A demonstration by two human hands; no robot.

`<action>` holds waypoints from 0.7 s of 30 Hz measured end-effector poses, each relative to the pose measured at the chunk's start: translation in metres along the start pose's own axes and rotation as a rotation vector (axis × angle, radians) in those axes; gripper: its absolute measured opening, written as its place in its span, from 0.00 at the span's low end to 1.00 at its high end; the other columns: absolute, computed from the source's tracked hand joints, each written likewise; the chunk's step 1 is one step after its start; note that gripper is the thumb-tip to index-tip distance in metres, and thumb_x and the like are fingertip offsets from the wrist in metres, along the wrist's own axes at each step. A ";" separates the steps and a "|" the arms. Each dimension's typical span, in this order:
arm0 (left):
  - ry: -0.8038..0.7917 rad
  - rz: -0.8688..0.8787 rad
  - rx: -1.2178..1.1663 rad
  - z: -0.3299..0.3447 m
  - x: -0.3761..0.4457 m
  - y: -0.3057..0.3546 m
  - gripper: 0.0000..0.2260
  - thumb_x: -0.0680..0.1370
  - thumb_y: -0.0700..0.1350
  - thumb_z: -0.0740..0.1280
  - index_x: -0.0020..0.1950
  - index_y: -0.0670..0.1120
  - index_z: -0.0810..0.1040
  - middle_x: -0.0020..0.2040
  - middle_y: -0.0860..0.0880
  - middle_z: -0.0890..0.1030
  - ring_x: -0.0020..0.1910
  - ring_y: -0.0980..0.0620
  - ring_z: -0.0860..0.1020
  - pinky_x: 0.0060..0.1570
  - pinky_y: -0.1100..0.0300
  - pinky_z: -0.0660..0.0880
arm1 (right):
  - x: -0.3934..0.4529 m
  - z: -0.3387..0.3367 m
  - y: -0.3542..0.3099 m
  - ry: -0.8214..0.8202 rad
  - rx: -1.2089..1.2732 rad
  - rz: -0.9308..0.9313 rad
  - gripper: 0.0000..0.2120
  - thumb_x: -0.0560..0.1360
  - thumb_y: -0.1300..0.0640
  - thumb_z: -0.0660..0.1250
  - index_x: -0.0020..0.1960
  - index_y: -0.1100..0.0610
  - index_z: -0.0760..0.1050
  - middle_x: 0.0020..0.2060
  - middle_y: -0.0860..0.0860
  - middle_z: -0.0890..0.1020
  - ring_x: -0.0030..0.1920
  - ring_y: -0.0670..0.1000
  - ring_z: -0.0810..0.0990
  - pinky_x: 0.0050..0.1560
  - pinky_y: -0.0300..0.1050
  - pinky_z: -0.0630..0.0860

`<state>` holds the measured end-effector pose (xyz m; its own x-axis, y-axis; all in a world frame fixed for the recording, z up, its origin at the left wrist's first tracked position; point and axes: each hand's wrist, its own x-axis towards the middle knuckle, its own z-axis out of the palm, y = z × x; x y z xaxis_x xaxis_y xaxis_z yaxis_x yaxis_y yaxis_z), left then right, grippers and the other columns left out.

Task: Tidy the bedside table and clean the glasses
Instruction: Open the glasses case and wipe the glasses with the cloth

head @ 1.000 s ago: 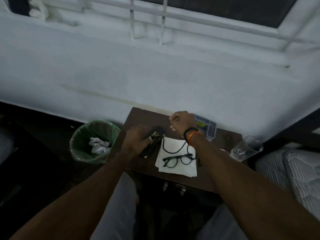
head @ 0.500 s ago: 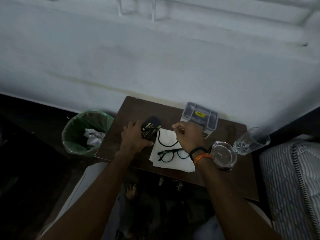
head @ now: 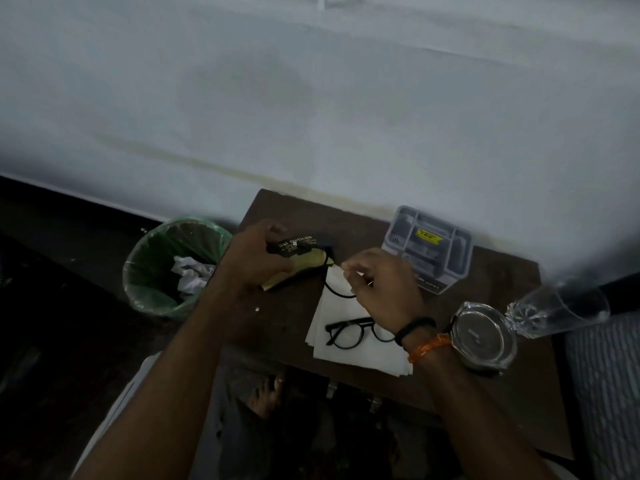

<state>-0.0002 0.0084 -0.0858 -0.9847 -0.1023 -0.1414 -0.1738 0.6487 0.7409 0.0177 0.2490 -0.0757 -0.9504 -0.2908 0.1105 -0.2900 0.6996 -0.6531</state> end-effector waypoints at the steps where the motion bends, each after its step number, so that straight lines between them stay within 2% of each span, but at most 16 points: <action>1: 0.005 -0.008 -0.016 -0.002 0.004 -0.002 0.23 0.64 0.42 0.80 0.56 0.50 0.77 0.51 0.51 0.79 0.50 0.50 0.78 0.41 0.62 0.71 | 0.002 0.002 0.000 -0.027 -0.008 0.010 0.06 0.77 0.58 0.69 0.51 0.53 0.83 0.51 0.48 0.82 0.42 0.47 0.80 0.47 0.38 0.75; 4: 0.007 -0.001 -0.087 -0.011 0.011 -0.001 0.22 0.62 0.43 0.81 0.52 0.50 0.78 0.47 0.52 0.81 0.50 0.48 0.80 0.42 0.62 0.74 | 0.008 0.008 0.001 -0.101 -0.017 0.044 0.07 0.76 0.56 0.70 0.54 0.53 0.83 0.56 0.48 0.80 0.44 0.46 0.80 0.49 0.35 0.72; 7: 0.045 -0.007 -0.158 -0.025 0.016 0.000 0.21 0.59 0.46 0.81 0.50 0.49 0.79 0.45 0.51 0.82 0.48 0.46 0.81 0.46 0.55 0.77 | 0.013 0.011 0.000 -0.136 -0.027 0.066 0.09 0.76 0.55 0.70 0.56 0.51 0.82 0.58 0.46 0.79 0.42 0.44 0.80 0.47 0.31 0.70; 9: 0.110 0.003 -0.213 -0.035 0.018 0.000 0.23 0.56 0.50 0.79 0.49 0.48 0.81 0.47 0.47 0.83 0.47 0.46 0.81 0.48 0.49 0.79 | 0.016 0.012 0.000 -0.153 -0.027 0.072 0.09 0.76 0.54 0.70 0.56 0.52 0.82 0.58 0.45 0.80 0.42 0.43 0.80 0.49 0.34 0.72; 10: 0.152 0.011 -0.248 -0.039 0.018 0.000 0.23 0.56 0.49 0.79 0.49 0.47 0.81 0.47 0.46 0.84 0.47 0.46 0.82 0.47 0.48 0.80 | 0.016 0.012 -0.001 -0.163 -0.029 0.075 0.09 0.76 0.55 0.70 0.56 0.52 0.82 0.57 0.46 0.81 0.43 0.43 0.81 0.50 0.35 0.74; 13: 0.267 0.038 -0.347 -0.049 0.016 0.003 0.21 0.62 0.39 0.81 0.52 0.43 0.81 0.50 0.43 0.83 0.48 0.46 0.82 0.47 0.53 0.80 | 0.017 0.013 -0.002 -0.199 -0.076 0.054 0.08 0.76 0.55 0.69 0.54 0.53 0.83 0.54 0.47 0.84 0.49 0.46 0.82 0.54 0.40 0.78; 15: 0.321 0.052 -0.421 -0.054 0.016 0.006 0.20 0.64 0.36 0.80 0.53 0.41 0.81 0.50 0.42 0.83 0.49 0.45 0.82 0.47 0.53 0.80 | 0.015 0.014 -0.003 -0.215 -0.104 0.032 0.08 0.77 0.55 0.68 0.53 0.53 0.84 0.52 0.48 0.85 0.50 0.47 0.82 0.55 0.41 0.78; 18: 0.346 0.078 -0.526 -0.057 0.015 0.009 0.20 0.61 0.39 0.81 0.52 0.44 0.81 0.50 0.43 0.83 0.50 0.45 0.83 0.51 0.47 0.81 | 0.014 0.011 -0.002 -0.169 -0.091 0.020 0.07 0.76 0.56 0.69 0.51 0.53 0.84 0.51 0.47 0.85 0.48 0.46 0.83 0.53 0.41 0.78; 21: 0.346 0.114 -0.545 -0.058 0.014 0.011 0.19 0.62 0.40 0.80 0.50 0.48 0.82 0.50 0.44 0.84 0.51 0.46 0.83 0.52 0.46 0.81 | 0.013 0.006 0.003 -0.137 -0.101 0.029 0.07 0.76 0.57 0.68 0.51 0.53 0.84 0.50 0.48 0.86 0.48 0.46 0.83 0.54 0.45 0.79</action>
<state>-0.0169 -0.0293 -0.0414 -0.9297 -0.3515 0.1101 0.0387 0.2039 0.9782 0.0047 0.2436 -0.0807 -0.9361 -0.3514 -0.0153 -0.2792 0.7688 -0.5753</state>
